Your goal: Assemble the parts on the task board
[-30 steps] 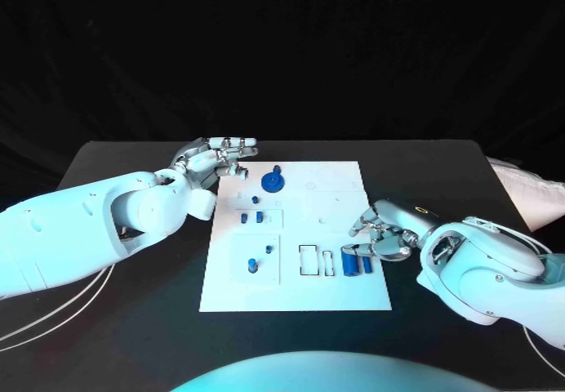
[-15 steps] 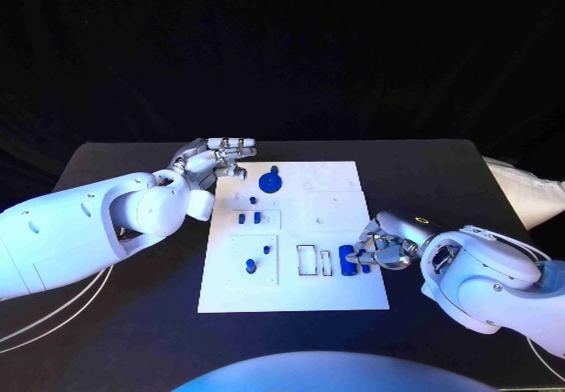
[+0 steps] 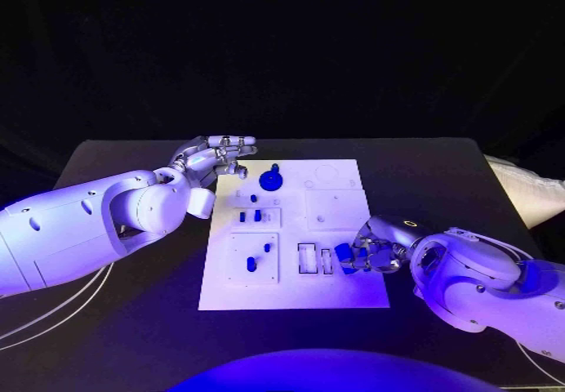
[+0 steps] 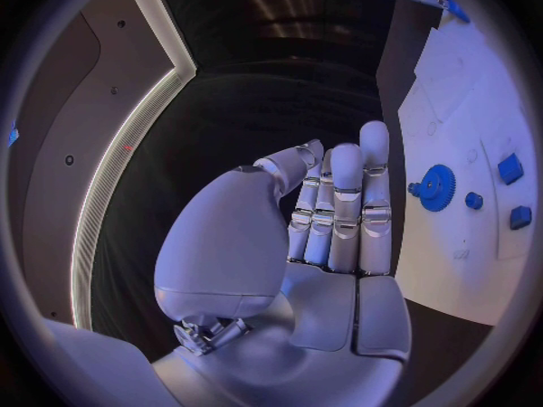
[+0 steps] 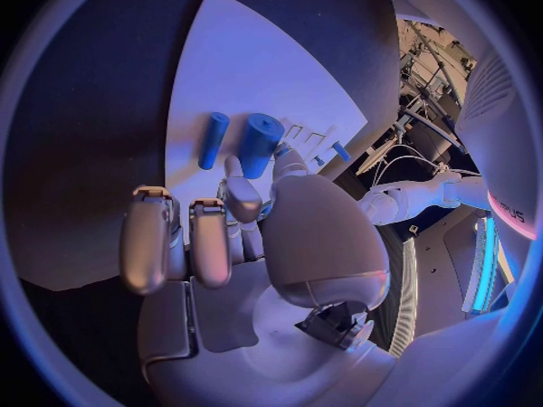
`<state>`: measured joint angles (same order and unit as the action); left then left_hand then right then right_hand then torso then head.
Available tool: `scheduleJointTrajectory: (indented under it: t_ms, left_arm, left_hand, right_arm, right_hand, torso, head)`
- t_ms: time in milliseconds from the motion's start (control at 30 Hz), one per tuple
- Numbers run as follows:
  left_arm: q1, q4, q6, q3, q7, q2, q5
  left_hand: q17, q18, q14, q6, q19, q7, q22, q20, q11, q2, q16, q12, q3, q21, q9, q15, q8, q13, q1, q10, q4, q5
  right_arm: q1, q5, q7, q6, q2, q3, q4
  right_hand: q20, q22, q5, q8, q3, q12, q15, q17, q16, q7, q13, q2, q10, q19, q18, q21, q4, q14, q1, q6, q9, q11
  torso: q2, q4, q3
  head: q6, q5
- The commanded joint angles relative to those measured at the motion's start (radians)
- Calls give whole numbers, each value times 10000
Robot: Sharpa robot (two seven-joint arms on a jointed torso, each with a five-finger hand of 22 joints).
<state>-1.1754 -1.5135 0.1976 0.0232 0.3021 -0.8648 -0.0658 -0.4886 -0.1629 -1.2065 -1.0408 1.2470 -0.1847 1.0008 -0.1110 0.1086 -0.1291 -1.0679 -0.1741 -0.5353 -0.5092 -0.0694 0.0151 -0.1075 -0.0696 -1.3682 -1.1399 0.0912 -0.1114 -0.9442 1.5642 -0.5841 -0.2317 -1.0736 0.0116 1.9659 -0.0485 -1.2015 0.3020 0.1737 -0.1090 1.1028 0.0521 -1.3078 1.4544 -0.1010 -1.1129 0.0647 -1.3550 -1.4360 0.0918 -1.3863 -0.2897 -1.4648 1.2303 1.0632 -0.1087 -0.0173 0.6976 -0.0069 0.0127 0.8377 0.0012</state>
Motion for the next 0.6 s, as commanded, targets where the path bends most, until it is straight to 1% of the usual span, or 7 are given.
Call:
scheduleJointTrajectory:
  t_ms: [33,100,233,333,433,533,600]
  left_arm:
    - [-4,-19,-209,-7,25,7,42]
    - [-4,-21,-213,-7,18,4,42]
    - [-4,-22,-218,-7,5,-7,42]
    - [-4,-25,-222,-7,1,-14,42]
    - [-4,-29,-227,-7,-2,-17,43]
    - [-4,-33,-232,-7,-4,-20,43]
    - [-4,-36,-235,-7,-3,-23,43]
  left_hand:
    - [10,-191,53,-37,-53,6,-13,13,-11,86,50,-29,40,43,9,0,-51,-8,-43,79,1,-25]
    - [10,-191,53,-37,-53,6,-13,13,-11,86,50,-29,40,43,9,0,-51,-8,-43,79,1,-25]
    - [10,-191,53,-37,-53,6,-13,13,-11,86,50,-29,40,43,9,0,-51,-8,-43,79,1,-25]
    - [10,-191,53,-37,-53,6,-13,13,-11,86,50,-29,40,43,9,0,-51,-8,-43,79,1,-25]
    - [10,-191,53,-37,-53,6,-13,13,-11,86,50,-29,40,43,9,0,-51,-8,-43,79,1,-25]
    - [29,-190,63,-37,-57,6,-16,12,-10,93,50,-48,67,50,9,2,-59,-7,-31,86,6,-24]
    - [29,-190,63,-37,-57,6,-16,12,-10,93,50,-48,67,50,9,2,-59,-7,-31,86,6,-24]
  right_arm:
    - [71,236,-95,332,141,-3,-159]
    - [119,185,-98,339,222,-3,-260]
    - [196,121,-106,330,324,-3,-388]
    - [230,95,-117,191,368,-4,-444]
    - [247,84,-128,-153,384,-4,-462]
    - [256,45,-132,-579,376,-4,-439]
    - [260,-66,-128,-981,355,-3,-375]
  right_hand:
    - [6,-13,14,54,-50,59,49,-769,64,34,-20,-101,-35,-42,-191,-42,3,-741,-12,34,-9,14]
    - [6,-15,22,61,-58,78,50,-771,66,35,-48,-118,-39,-41,-191,-43,6,-741,4,34,-15,16]
    - [8,-19,71,94,-86,153,55,-764,64,44,-159,-209,-62,-38,-192,-46,1,-738,30,46,-40,21]
    - [14,-22,131,138,-107,215,64,-763,66,59,-260,-316,-84,-35,-191,-48,7,-737,82,80,-72,35]
    - [31,-76,329,245,-61,413,97,-790,86,116,-497,-573,-189,-53,-199,-78,22,-741,214,243,-152,81]
    - [71,-126,586,341,-19,609,145,-839,118,186,-726,-744,-305,-74,-206,-107,50,-750,394,422,-247,144]
    - [106,-174,775,386,14,697,180,-900,157,229,-847,-873,-364,-93,-214,-133,48,-761,511,513,-316,183]
  torso:
    - [-1,14,-2]
    - [-1,22,0]
    - [-1,14,2]
    - [-2,4,2]
    - [-7,-2,3]
    - [-9,-3,2]
    - [-6,-2,-1]
  head:
    - [20,6]
    - [21,8]
    - [41,32]
    - [48,45]
    - [50,50]
    - [44,43]
    - [42,36]
